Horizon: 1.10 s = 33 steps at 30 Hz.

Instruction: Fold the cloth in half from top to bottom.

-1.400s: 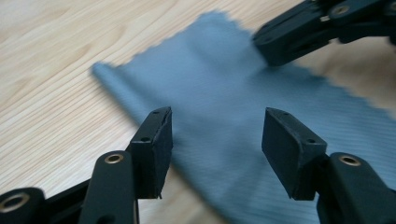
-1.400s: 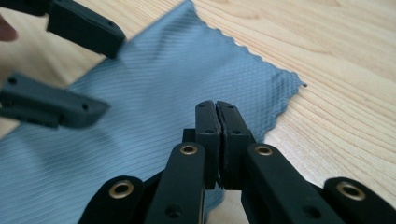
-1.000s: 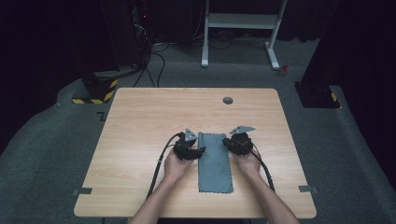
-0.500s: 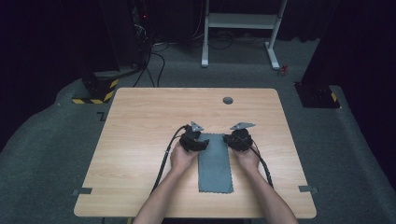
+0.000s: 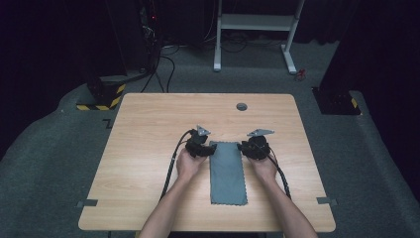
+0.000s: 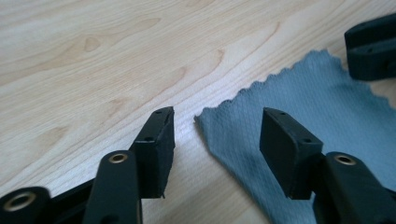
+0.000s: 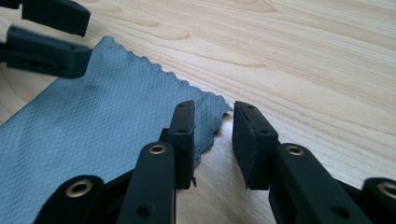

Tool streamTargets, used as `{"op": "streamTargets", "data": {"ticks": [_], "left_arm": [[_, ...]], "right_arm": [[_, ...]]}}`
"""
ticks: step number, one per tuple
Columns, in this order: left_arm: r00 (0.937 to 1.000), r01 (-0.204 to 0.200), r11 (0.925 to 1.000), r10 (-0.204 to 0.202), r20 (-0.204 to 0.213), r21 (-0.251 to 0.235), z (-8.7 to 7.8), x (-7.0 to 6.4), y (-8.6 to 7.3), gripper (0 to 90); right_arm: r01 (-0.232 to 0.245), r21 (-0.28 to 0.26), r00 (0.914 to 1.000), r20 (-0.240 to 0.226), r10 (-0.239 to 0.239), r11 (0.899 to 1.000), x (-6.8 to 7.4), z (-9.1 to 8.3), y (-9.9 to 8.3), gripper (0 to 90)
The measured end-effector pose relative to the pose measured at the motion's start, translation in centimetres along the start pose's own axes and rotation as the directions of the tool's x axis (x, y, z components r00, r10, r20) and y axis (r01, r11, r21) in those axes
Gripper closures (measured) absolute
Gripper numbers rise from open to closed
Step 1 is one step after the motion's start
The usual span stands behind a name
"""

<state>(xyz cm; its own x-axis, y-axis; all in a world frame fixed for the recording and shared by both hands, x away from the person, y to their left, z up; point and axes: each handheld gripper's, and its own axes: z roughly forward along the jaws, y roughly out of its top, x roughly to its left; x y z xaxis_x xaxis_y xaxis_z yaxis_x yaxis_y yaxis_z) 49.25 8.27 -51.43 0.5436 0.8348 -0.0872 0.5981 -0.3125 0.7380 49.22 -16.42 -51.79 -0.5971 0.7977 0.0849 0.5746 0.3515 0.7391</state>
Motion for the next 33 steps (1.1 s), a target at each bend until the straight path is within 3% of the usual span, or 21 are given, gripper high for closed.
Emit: {"op": "streamTargets", "data": {"ticks": [2, 4, 6, 10, 12, 17, 21, 23, 25, 33], "left_arm": [[0.9997, 0.026, 0.9997, -0.026, -0.004, 0.004, 0.2, 0.3, 0.3, 45.8], [0.9991, 0.042, 0.9979, -0.041, -0.012, 0.050, 0.7, 0.3, 0.7, 41.2], [0.9991, 0.024, 0.9989, -0.022, -0.035, 0.040, 0.9, 0.1, 0.8, 43.6], [0.9978, 0.049, 0.9980, -0.047, -0.048, 0.041, 1.0, 0.2, 0.7, 45.7], [0.9978, 0.043, 0.9981, -0.041, -0.052, 0.043, 1.0, 0.0, 0.7, 46.6], [0.9963, -0.025, 0.9983, 0.029, -0.081, 0.052, 1.1, -0.6, 0.7, 49.5], [0.9970, -0.031, 0.9980, 0.035, -0.069, 0.055, 1.1, -0.8, 0.7, 55.0], [0.9970, -0.038, 0.9978, 0.042, -0.065, 0.055, 1.1, -0.8, 0.7, 58.4], [0.9974, -0.043, 0.9972, 0.047, -0.055, 0.061, 1.1, -0.9, 0.8, 60.1], [0.9979, -0.055, 0.9960, 0.057, -0.029, 0.071, 1.1, -1.1, 1.0, 73.1]], "right_arm": [[-0.006, -0.001, 1.0000, 0.004, 0.006, 1.000, 0.0, 0.1, 0.0, 68.9], [-0.019, 0.022, 0.9998, 0.009, 0.018, 1.000, -0.3, 0.1, 0.3, 68.1], [-0.024, 0.027, 0.9996, 0.014, 0.023, 0.999, -0.4, 0.1, 0.6, 68.2], [-0.036, 0.028, 0.9993, 0.015, 0.036, 0.999, -0.5, 0.2, 1.1, 67.5], [-0.039, 0.051, 0.9991, 0.018, 0.039, 0.998, -0.6, 0.6, 1.2, 66.9], [-0.034, 0.066, 0.9991, 0.027, 0.033, 0.997, -0.4, 1.3, 1.6, 65.0], [-0.020, 0.063, 0.9991, 0.037, 0.018, 0.998, 0.3, 1.7, 1.8, 66.4], [0.023, 0.073, 0.9990, 0.037, -0.025, 0.997, 0.8, 1.9, 1.9, 70.5], [0.026, 0.077, 0.9989, 0.036, -0.029, 0.997, 0.9, 1.9, 1.9, 72.1], [0.000, 0.091, 1.0000, -0.005, 0.000, 0.996, 0.4, 1.7, 1.9, 86.5]]}}
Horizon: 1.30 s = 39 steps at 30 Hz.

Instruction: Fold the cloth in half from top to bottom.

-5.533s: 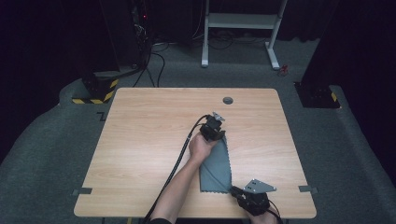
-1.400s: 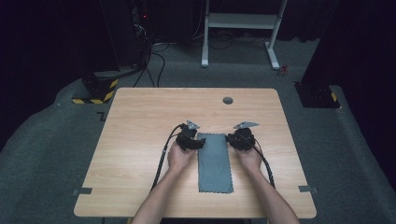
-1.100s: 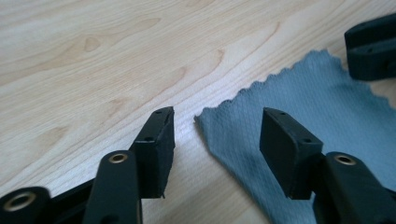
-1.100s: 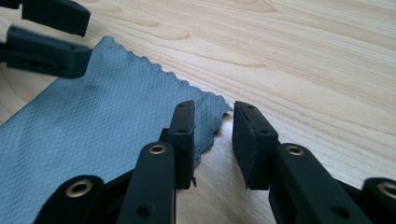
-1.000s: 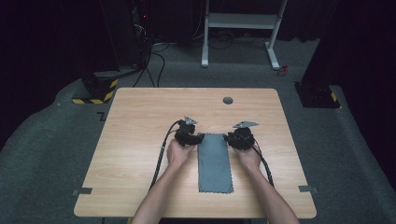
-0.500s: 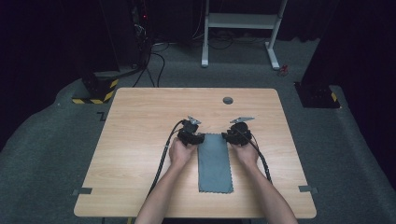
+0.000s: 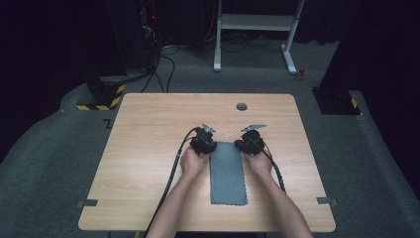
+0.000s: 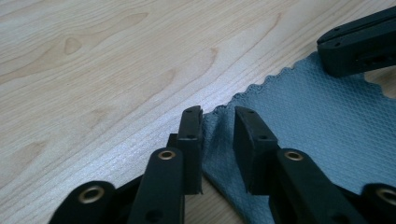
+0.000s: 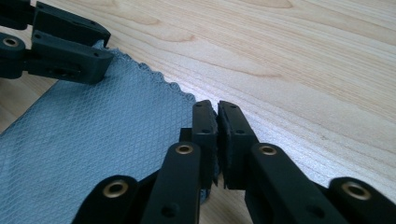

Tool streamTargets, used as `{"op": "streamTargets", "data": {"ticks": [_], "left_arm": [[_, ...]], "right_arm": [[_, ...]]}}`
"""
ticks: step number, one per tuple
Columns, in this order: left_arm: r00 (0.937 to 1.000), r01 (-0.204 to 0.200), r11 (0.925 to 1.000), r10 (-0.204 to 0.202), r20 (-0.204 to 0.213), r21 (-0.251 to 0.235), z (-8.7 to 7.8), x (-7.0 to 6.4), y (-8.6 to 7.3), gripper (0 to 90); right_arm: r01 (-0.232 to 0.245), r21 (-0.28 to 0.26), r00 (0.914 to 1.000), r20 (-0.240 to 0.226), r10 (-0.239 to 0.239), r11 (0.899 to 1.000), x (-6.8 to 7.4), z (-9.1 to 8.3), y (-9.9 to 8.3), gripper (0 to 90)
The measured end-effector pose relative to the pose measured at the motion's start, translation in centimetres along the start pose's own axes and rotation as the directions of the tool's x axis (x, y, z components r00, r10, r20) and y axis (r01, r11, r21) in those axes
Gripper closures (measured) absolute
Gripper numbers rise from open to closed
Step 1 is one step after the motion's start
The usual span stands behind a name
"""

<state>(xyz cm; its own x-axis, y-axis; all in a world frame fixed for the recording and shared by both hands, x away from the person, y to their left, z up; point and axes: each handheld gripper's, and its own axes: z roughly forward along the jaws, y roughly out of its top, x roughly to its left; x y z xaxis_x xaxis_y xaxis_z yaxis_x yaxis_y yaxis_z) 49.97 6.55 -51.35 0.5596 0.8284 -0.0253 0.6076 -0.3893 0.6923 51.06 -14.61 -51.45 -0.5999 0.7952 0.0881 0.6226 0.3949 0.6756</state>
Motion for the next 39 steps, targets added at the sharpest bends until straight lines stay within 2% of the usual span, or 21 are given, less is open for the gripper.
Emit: {"op": "streamTargets", "data": {"ticks": [3, 8, 10, 13, 18, 24, 29, 32, 34, 36, 38, 39], "left_arm": [[0.9999, 0.002, 1.0000, -0.002, 0.013, -0.003, 0.0, 0.1, 0.0, 75.6], [0.9985, 0.022, 0.9998, -0.022, 0.050, 0.002, 0.1, 0.2, 0.1, 85.7], [0.9970, 0.035, 0.9994, -0.035, 0.069, 0.004, 0.1, 0.4, 0.1, 86.2], [0.9950, 0.056, 0.9984, -0.056, 0.082, 0.005, 0.1, 0.6, 0.0, 87.2], [0.9939, 0.061, 0.9981, -0.062, 0.091, 0.011, -0.1, 0.7, 0.1, 87.9], [0.9942, 0.052, 0.9986, -0.050, 0.095, -0.015, -0.8, 0.7, 0.5, 88.1], [0.9972, 0.019, 0.9997, -0.018, 0.073, -0.017, -1.1, 0.7, 1.1, 88.3], [0.9982, 0.006, 1.0000, -0.006, 0.060, -0.001, -0.9, 0.7, 1.5, 88.5], [0.9984, 0.010, 0.9999, -0.010, 0.056, -0.003, -0.8, 0.9, 1.7, 88.6], [0.9985, 0.014, 0.9998, -0.013, 0.053, -0.014, -0.9, 1.1, 2.1, 88.7], [0.9985, 0.024, 0.9991, -0.022, 0.049, -0.034, -1.0, 1.4, 2.4, 88.7], [0.9982, 0.026, 0.9993, -0.025, 0.055, -0.026, -0.9, 1.5, 2.7, 88.7]], "right_arm": [[-0.003, 0.003, 1.0000, -0.002, 0.003, 1.000, 0.0, 0.0, 0.0, 87.2], [-0.020, 0.012, 0.9997, -0.012, 0.020, 1.000, 0.0, -0.1, 0.0, 88.1], [-0.009, 0.005, 0.9999, -0.014, 0.009, 1.000, -0.1, 0.0, 0.0, 88.4], [-0.022, 0.007, 0.9996, -0.020, 0.022, 1.000, -0.2, -0.1, 0.0, 88.7], [-0.019, 0.008, 0.9996, -0.022, 0.019, 1.000, -0.1, -0.5, 0.0, 88.8], [0.000, -0.016, 0.9997, -0.025, 0.000, 1.000, -0.1, -1.2, 0.3, 89.0], [-0.011, -0.029, 0.9996, -0.026, 0.010, 1.000, -0.1, -1.5, 0.5, 89.2], [-0.002, -0.004, 0.9999, -0.012, 0.002, 1.000, -0.1, -1.5, 1.2, 89.4], [0.017, -0.023, 0.9998, -0.003, -0.017, 1.000, 0.0, -1.8, 1.8, 89.5], [0.018, -0.011, 0.9998, 0.007, -0.018, 1.000, 0.0, -1.9, 2.4, 89.5], [0.026, -0.028, 0.9995, 0.016, -0.026, 0.999, -0.1, -2.1, 2.8, 89.6], [0.018, -0.034, 0.9997, 0.016, -0.017, 0.999, -0.1, -2.2, 3.0, 89.6]]}}
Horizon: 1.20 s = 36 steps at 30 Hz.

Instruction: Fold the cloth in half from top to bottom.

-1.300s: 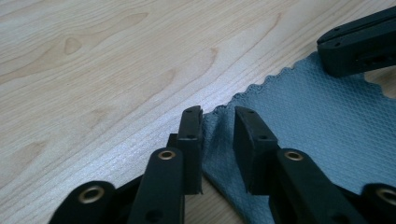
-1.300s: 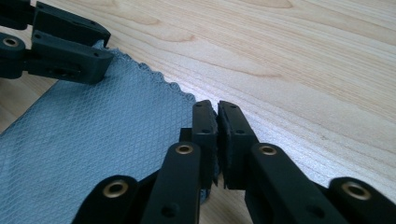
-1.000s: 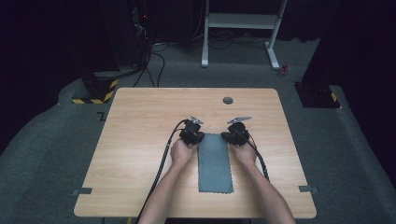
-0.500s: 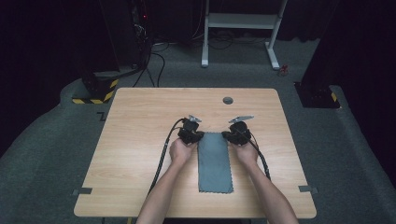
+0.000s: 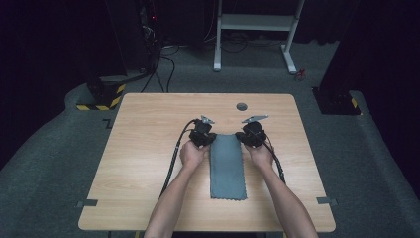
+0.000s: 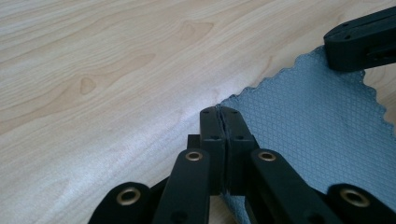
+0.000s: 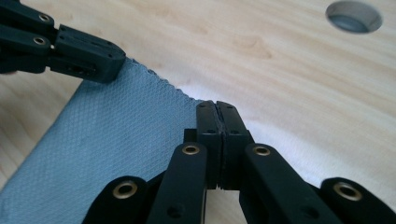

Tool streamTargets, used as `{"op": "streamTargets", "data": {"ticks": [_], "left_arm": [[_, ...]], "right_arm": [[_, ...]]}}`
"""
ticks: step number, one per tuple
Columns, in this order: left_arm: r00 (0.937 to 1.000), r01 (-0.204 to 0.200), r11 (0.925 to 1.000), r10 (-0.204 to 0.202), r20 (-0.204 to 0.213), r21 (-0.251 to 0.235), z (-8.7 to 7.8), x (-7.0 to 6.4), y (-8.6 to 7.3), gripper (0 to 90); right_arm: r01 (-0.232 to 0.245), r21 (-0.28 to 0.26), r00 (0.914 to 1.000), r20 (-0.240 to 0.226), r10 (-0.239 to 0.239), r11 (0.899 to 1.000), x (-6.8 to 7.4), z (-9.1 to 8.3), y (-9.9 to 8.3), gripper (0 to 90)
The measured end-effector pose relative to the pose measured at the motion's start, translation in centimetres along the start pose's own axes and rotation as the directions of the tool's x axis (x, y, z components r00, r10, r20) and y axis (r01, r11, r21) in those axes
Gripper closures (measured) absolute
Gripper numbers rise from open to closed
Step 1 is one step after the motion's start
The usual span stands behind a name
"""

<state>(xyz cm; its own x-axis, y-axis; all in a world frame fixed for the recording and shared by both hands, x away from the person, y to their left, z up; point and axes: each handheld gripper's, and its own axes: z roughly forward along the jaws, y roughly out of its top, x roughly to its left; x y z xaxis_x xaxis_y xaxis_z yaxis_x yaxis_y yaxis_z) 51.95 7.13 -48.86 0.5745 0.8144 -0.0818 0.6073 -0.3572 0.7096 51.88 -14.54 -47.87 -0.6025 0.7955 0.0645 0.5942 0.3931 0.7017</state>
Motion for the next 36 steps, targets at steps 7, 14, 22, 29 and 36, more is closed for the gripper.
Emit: {"op": "streamTargets", "data": {"ticks": [7, 14, 22, 29, 36], "left_arm": [[0.9998, -0.019, 0.9997, 0.019, 0.006, -0.016, -0.2, -0.4, 0.2, 88.6], [0.9990, -0.031, 0.9994, 0.031, 0.032, -0.018, -0.6, -0.7, -0.8, 88.5], [0.9964, -0.053, 0.9984, 0.054, 0.066, -0.020, -1.1, -1.3, -1.7, 88.4], [0.9943, -0.047, 0.9982, 0.051, 0.094, -0.038, -1.8, -1.8, -2.5, 88.3], [0.9934, -0.034, 0.9987, 0.038, 0.109, -0.038, -1.9, -2.0, -3.4, 88.4]], "right_arm": [[-0.003, 0.005, 0.9999, 0.014, 0.003, 1.000, -0.4, 0.0, 0.0, 89.5], [0.015, 0.003, 0.9999, -0.007, -0.015, 1.000, 0.1, -0.4, -0.8, 89.5], [0.025, 0.001, 0.9991, -0.033, -0.025, 1.000, 0.1, -0.6, -1.9, 89.4], [0.021, 0.007, 0.9976, -0.066, -0.021, 1.000, 0.1, -0.8, -3.1, 89.3], [0.041, -0.001, 0.9955, -0.086, -0.041, 0.999, 0.5, -1.1, -3.7, 89.3]]}}
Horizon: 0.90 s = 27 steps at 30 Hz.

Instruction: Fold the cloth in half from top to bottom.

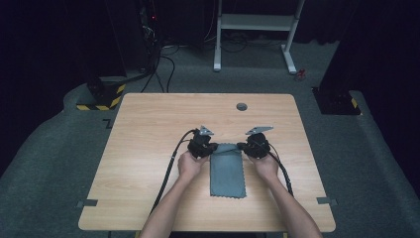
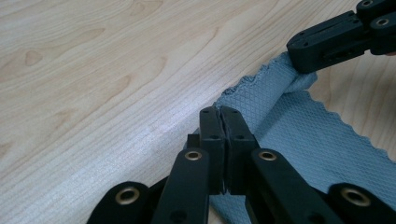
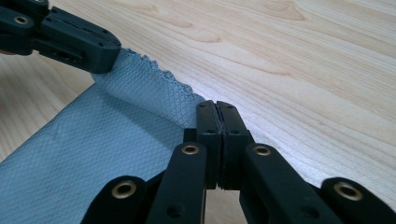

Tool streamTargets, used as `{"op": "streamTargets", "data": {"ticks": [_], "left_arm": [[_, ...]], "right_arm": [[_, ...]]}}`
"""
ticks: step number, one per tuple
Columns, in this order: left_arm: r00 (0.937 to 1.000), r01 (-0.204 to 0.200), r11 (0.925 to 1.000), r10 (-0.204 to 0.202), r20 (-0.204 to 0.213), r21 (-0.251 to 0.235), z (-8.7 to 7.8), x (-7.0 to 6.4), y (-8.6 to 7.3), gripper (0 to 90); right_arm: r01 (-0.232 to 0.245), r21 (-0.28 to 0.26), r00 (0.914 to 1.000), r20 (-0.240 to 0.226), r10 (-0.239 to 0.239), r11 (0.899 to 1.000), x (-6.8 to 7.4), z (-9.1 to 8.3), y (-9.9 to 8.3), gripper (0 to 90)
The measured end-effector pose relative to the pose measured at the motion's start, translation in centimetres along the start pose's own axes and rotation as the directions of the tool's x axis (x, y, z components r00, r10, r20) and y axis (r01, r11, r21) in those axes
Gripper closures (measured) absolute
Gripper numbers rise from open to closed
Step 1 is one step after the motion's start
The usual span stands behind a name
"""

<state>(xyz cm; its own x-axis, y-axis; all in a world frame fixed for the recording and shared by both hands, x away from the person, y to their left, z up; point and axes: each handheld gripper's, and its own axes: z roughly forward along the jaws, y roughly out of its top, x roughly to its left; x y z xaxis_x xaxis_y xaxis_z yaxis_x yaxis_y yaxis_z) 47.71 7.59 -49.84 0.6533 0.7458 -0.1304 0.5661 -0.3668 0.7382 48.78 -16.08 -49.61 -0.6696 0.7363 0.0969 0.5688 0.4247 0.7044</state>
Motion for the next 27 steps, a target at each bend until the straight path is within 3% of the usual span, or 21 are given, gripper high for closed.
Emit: {"op": "streamTargets", "data": {"ticks": [5, 12, 15, 27], "left_arm": [[0.9999, 0.015, 0.9999, -0.015, 0.008, -0.003, -0.1, 0.0, -0.4, 88.4], [0.9991, -0.027, 0.9996, 0.028, -0.031, 0.002, -0.5, -0.6, -0.4, 88.3], [0.9987, -0.042, 0.9991, 0.042, -0.031, 0.008, -0.5, -0.8, -0.5, 88.4], [0.9996, -0.029, 0.9995, 0.029, -0.001, -0.007, -1.1, -0.9, -1.1, 88.3]], "right_arm": [[-0.008, -0.004, 0.9999, -0.014, 0.008, 1.000, 0.1, -0.1, -0.3, 89.3], [0.000, -0.012, 0.9997, -0.024, 0.000, 1.000, 0.4, -0.4, -0.6, 89.2], [0.005, -0.011, 0.9996, -0.027, -0.005, 1.000, 0.5, -0.5, -0.8, 89.2], [0.026, -0.014, 0.9990, -0.036, -0.026, 1.000, 1.0, -0.8, -1.2, 89.2]]}}
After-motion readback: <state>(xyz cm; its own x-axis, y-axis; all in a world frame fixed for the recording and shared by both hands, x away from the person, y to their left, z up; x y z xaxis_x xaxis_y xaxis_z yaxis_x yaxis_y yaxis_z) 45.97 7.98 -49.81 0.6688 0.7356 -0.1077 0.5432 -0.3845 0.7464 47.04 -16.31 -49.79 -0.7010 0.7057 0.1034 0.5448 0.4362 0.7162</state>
